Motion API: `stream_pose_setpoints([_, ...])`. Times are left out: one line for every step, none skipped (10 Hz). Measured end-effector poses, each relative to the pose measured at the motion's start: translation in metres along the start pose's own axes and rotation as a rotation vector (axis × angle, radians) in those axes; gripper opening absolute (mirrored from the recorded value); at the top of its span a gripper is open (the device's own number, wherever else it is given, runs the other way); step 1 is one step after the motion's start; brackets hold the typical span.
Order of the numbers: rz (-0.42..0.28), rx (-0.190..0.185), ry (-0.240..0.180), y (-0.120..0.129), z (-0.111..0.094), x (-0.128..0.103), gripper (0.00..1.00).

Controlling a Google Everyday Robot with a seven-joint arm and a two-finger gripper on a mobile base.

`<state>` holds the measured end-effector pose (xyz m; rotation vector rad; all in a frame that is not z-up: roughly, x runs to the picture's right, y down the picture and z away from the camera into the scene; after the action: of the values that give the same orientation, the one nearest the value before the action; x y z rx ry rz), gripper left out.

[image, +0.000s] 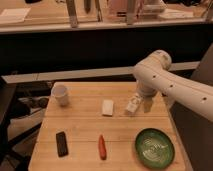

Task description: Pick up the ceramic cup

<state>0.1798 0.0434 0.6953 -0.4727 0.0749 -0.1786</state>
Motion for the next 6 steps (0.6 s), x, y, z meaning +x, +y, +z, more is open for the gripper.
stream_pose_setpoints([-0.025, 0.012, 0.009, -0.008, -0.004, -0.01, 0.8])
stream_pose_setpoints([-0.044, 0.021, 0.017, -0.015, -0.008, -0.017, 0.8])
stream_pose_setpoints([-0.072, 0.032, 0.021, -0.022, -0.011, -0.027, 0.8])
stream_pose_setpoints([-0.11, 0.05, 0.024, -0.033, -0.015, -0.042, 0.8])
stream_pose_setpoints([-0.133, 0.061, 0.026, -0.039, -0.017, -0.05, 0.8])
stream_pose_setpoints([-0.149, 0.071, 0.029, -0.044, -0.018, -0.057, 0.8])
